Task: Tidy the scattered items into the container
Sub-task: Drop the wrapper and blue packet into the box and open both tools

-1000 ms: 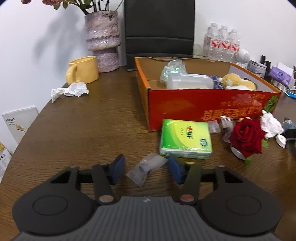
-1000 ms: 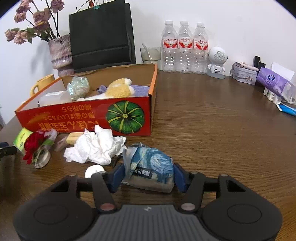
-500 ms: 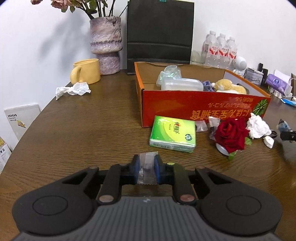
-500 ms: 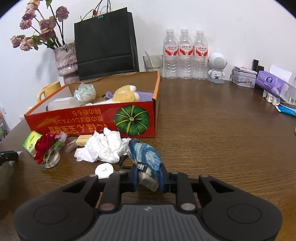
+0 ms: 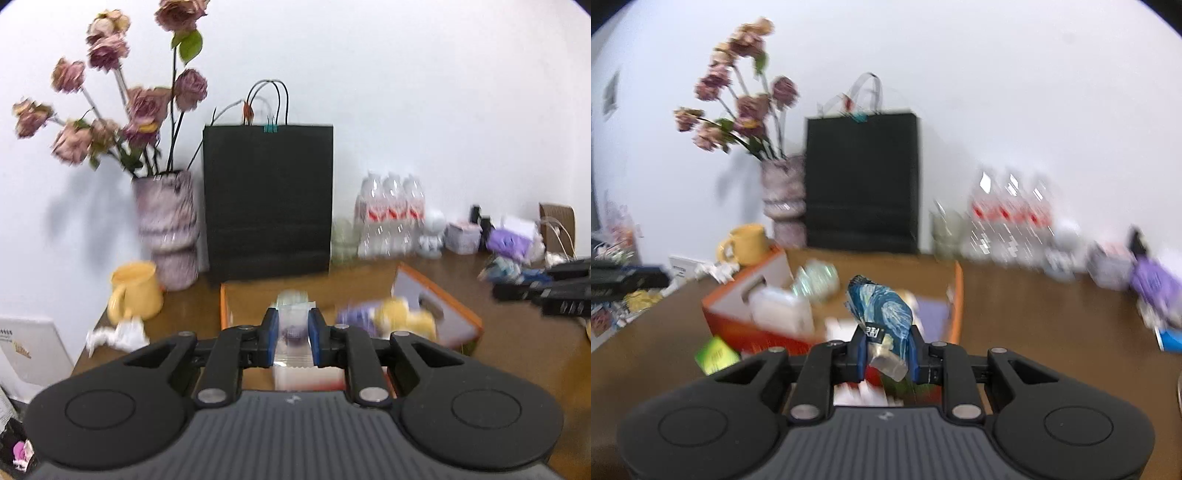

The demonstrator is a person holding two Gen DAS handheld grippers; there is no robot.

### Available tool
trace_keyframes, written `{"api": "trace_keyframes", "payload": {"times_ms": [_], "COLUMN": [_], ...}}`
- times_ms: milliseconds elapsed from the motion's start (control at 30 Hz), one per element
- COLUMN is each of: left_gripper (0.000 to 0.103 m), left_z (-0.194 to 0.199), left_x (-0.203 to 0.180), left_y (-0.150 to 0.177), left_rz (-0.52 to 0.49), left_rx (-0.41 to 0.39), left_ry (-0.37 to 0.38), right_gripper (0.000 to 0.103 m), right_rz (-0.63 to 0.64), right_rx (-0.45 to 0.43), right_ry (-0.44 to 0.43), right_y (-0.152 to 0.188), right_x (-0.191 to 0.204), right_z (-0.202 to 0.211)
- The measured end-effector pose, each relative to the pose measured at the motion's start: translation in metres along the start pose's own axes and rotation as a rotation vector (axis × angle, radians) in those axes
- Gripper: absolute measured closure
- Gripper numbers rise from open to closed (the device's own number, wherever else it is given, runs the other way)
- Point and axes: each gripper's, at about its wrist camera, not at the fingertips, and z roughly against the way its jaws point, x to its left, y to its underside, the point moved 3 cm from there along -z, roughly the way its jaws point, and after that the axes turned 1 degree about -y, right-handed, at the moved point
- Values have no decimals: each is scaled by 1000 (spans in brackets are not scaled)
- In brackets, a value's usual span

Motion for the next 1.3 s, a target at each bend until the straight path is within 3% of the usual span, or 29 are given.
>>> {"api": "trace_keyframes", "payload": {"times_ms": [133, 267, 433, 600, 900, 933, 1000, 1033, 1067, 1300], "left_gripper": [85, 84, 84, 84, 84, 84, 84, 84, 84, 82], "left_z": [-60, -126, -187, -217, -232, -231, -228, -226, -225, -197], "left_x": [-5, -4, 6, 14, 5, 6, 6, 6, 5, 1], "left_y": [-32, -31, -4, 15, 32, 31, 29, 28, 27, 12], "left_rz": [56, 95, 132, 160, 119, 120, 121, 118, 117, 137], "left_rx": [80, 217, 362, 440, 495, 493, 488, 485, 483, 415], "left_ry": [-31, -79, -123, -144, -166, -171, -180, -183, -187, -163], "right_gripper": [83, 83, 83, 83, 77, 74, 56, 41, 36, 32], "right_rz": [18, 13, -15, -60, -49, -47, -56, -58, -56, -68], "right_rx": [60, 193, 365, 451, 514, 519, 526, 527, 520, 476], "right_ry": [-46, -61, -48, -48, -49, -48, -46, -41, -31, -26], "right_y": [-44, -63, -48, -27, -8, -8, -10, -11, -11, -20], "right_x": [12, 20, 27, 24, 33, 34, 33, 33, 32, 30], "right_z": [-51, -122, -203, -247, -260, -260, -259, -258, -256, -231]}}
